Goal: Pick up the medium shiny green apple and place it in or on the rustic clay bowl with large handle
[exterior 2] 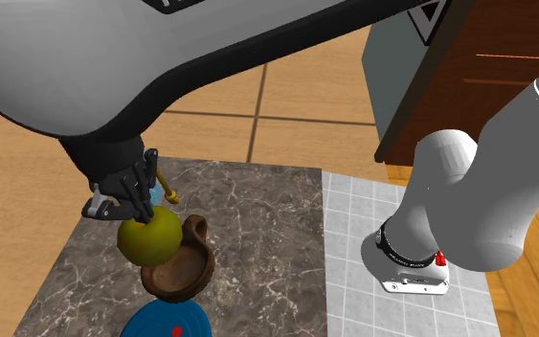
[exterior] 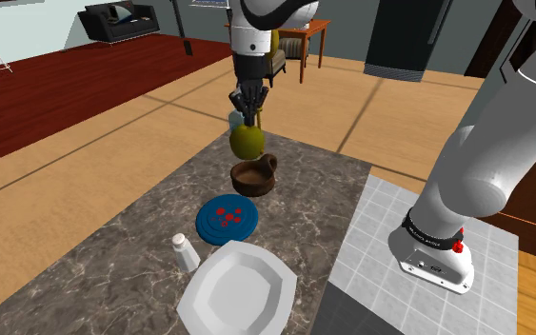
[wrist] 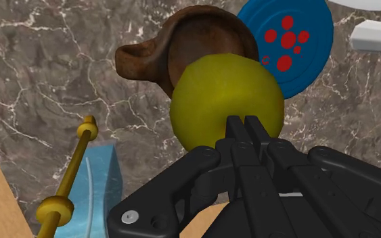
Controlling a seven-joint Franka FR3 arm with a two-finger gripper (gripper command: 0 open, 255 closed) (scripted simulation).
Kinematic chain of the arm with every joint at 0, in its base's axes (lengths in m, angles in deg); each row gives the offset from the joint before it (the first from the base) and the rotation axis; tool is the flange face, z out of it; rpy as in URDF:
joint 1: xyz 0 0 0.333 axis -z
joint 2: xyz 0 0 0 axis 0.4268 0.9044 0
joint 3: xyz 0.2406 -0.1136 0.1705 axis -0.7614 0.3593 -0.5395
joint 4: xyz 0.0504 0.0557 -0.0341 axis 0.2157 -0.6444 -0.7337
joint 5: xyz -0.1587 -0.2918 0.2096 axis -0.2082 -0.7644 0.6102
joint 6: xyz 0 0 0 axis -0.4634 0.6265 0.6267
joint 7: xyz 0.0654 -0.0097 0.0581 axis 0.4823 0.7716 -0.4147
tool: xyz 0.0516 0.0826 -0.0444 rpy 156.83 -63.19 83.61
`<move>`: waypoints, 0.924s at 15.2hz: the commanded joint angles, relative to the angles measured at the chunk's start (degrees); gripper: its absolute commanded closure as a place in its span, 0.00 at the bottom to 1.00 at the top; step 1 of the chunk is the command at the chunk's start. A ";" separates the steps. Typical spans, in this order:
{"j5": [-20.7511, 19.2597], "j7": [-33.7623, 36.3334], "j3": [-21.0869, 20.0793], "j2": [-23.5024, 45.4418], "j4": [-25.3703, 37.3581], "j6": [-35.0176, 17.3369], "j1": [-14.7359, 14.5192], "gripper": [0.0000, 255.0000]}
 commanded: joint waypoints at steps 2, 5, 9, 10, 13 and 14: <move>0.13 -0.40 -0.06 0.33 -2.03 -2.37 -0.04 1.00; 0.16 -0.50 -0.08 0.44 -2.57 -3.02 -0.05 1.00; 0.16 -0.50 -0.09 0.45 -2.57 -3.02 -0.05 1.00; 0.16 -0.50 -0.09 0.45 -2.57 -3.02 -0.05 1.00; 0.16 -0.50 -0.08 0.44 -2.57 -3.02 -0.05 0.00; 0.16 -0.50 -0.08 0.44 -2.56 -3.01 -0.05 0.00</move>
